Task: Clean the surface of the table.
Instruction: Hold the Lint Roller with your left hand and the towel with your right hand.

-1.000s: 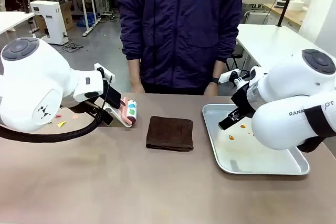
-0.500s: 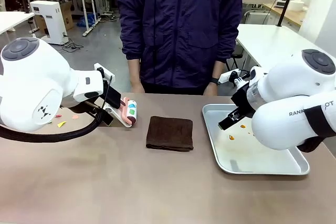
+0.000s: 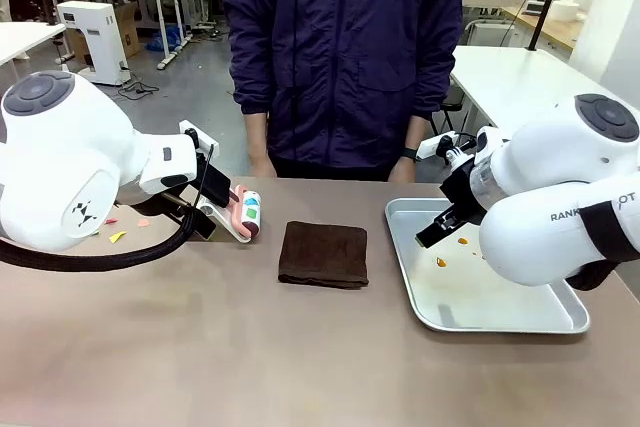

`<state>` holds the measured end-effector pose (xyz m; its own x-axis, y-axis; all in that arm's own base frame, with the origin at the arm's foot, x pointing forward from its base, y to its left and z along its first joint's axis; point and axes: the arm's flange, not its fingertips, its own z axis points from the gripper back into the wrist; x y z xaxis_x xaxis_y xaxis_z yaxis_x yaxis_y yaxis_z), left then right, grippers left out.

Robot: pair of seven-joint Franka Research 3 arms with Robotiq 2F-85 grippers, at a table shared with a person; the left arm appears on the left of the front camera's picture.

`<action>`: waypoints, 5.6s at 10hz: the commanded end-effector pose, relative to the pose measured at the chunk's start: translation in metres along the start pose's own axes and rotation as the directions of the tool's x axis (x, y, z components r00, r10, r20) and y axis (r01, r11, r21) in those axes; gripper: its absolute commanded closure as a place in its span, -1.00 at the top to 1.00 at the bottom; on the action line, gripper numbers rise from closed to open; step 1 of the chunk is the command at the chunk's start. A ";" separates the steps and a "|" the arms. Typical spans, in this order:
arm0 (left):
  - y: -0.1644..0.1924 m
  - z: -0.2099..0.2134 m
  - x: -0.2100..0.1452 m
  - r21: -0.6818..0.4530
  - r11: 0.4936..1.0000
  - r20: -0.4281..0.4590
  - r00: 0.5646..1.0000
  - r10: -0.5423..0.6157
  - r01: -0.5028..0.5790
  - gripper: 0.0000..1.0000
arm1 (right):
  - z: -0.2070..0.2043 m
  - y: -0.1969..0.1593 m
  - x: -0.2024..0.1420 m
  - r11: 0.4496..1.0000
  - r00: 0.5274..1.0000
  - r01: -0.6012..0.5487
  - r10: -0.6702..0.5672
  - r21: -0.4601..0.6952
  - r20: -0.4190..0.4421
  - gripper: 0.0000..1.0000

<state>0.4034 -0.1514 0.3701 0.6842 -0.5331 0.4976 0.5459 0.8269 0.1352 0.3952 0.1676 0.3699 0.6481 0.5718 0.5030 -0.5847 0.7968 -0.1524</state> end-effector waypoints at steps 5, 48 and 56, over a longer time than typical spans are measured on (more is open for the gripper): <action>-0.002 0.040 -0.013 -0.117 0.953 -0.078 0.959 0.271 -0.279 1.00 | 0.045 -0.006 -0.022 0.969 0.969 0.204 -0.180 0.138 -0.170 1.00; 0.155 0.041 0.072 -0.439 0.654 -0.315 0.788 0.529 -0.615 1.00 | -0.063 0.044 0.091 0.570 0.630 0.776 -0.676 0.271 -0.382 1.00; 0.150 0.016 0.061 -0.455 0.640 -0.330 0.785 0.525 -0.619 1.00 | -0.091 0.055 0.068 0.584 0.625 0.774 -0.644 0.244 -0.441 1.00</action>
<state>0.5200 -0.0570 0.4338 0.9836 -0.0399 0.1762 0.1415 0.7763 -0.6142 0.4524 0.2665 0.3187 0.9969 -0.0693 0.0373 0.0413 0.8645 0.5010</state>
